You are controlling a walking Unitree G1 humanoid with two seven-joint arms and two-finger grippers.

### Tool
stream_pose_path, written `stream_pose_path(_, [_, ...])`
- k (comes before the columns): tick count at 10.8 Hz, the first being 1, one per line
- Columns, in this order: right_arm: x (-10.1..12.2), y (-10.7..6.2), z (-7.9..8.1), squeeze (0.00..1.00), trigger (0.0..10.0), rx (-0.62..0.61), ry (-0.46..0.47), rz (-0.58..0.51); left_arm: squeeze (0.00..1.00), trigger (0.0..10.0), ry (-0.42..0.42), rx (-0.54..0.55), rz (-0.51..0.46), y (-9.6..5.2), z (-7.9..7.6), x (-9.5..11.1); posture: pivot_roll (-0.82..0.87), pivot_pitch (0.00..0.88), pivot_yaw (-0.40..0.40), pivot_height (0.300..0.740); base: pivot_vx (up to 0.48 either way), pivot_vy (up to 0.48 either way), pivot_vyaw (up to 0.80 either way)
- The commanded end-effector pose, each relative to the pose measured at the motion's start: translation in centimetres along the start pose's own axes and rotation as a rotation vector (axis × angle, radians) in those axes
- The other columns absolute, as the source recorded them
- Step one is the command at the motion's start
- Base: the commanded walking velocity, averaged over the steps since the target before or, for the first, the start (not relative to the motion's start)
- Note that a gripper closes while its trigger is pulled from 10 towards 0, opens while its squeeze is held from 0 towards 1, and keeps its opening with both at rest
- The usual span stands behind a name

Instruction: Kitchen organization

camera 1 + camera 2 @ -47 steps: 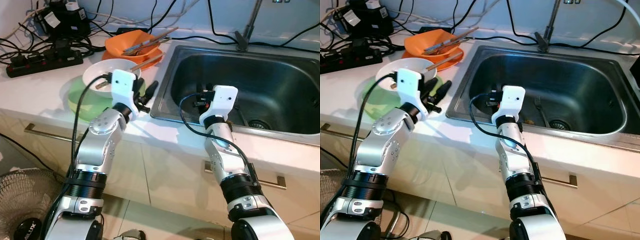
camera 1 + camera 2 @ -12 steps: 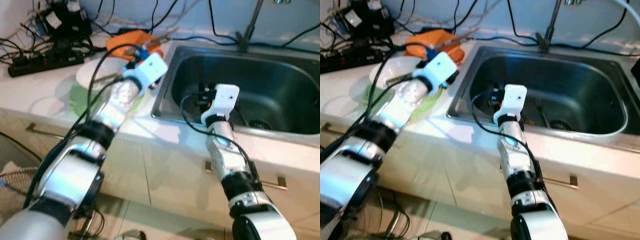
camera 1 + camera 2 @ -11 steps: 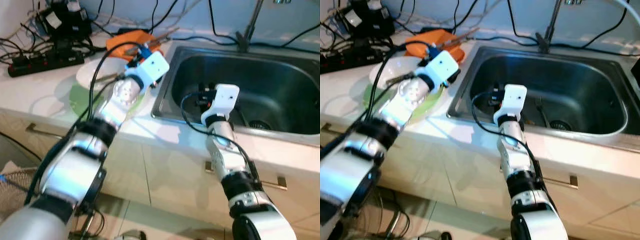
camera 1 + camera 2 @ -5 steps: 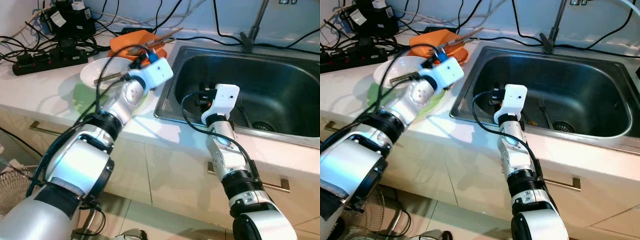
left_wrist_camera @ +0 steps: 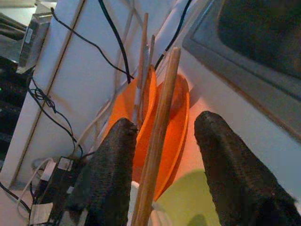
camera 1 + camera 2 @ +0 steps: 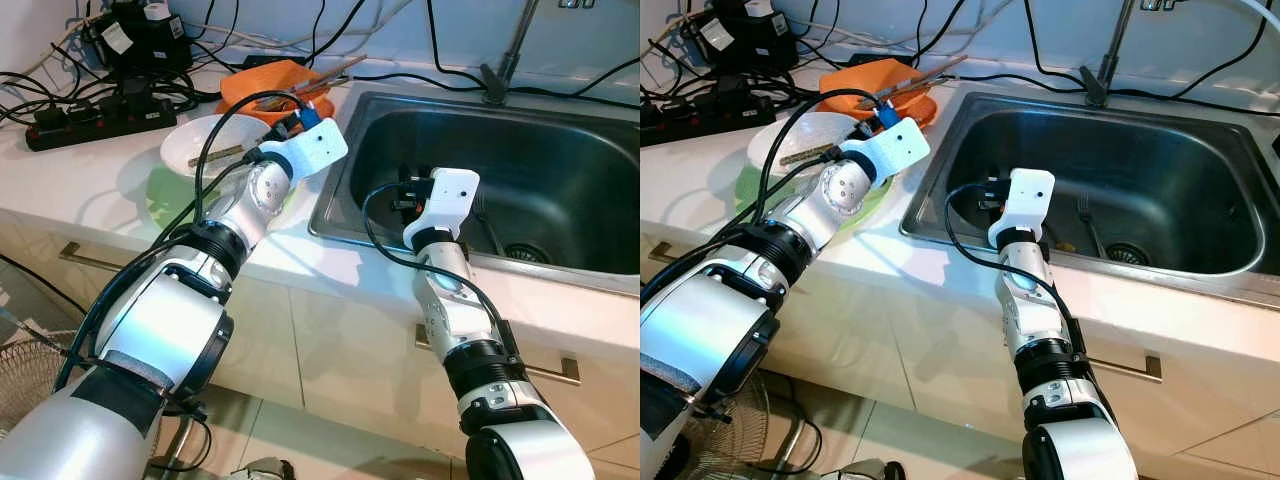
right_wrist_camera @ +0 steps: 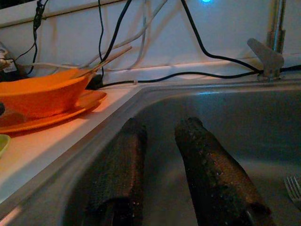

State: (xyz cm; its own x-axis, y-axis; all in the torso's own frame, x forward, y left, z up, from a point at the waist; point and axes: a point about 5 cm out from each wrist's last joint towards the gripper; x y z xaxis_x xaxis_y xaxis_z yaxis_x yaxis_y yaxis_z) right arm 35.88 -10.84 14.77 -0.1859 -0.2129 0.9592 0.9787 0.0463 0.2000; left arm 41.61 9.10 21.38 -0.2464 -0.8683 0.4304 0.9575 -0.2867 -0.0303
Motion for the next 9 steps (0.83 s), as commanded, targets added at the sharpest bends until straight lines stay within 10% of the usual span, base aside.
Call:
stream_pose_path(1, [-0.3,-0.1,-0.2,0.0,10.0,-0.012,-0.002,0.011,0.0,0.0,0.009,0.024,-0.004,0.2,0.7,0.4,0.04,0.003,0.063,0.74,0.0,0.0,0.0])
stream_pose_path(9, [-0.3,-0.1,-0.2,0.0,10.0,-0.017,-0.001,0.009,0.0,0.0,0.092,0.116,-0.063,0.3,1.8,1.5,0.04,0.0,0.062,0.74,0.0,0.0,0.0])
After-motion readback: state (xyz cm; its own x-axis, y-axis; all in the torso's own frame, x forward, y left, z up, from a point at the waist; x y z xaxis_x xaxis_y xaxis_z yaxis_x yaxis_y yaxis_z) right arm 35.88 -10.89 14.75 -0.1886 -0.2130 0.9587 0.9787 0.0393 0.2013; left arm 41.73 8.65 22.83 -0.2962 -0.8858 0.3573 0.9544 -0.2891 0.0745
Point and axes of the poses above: a point about 5 cm out from each wrist's last joint towards the gripper, its own y axis pointing out of the wrist towards the gripper, its own x axis along the axis of the wrist's last joint, z = x × y, and after that the axes turned 7 degrees about y, right-handed
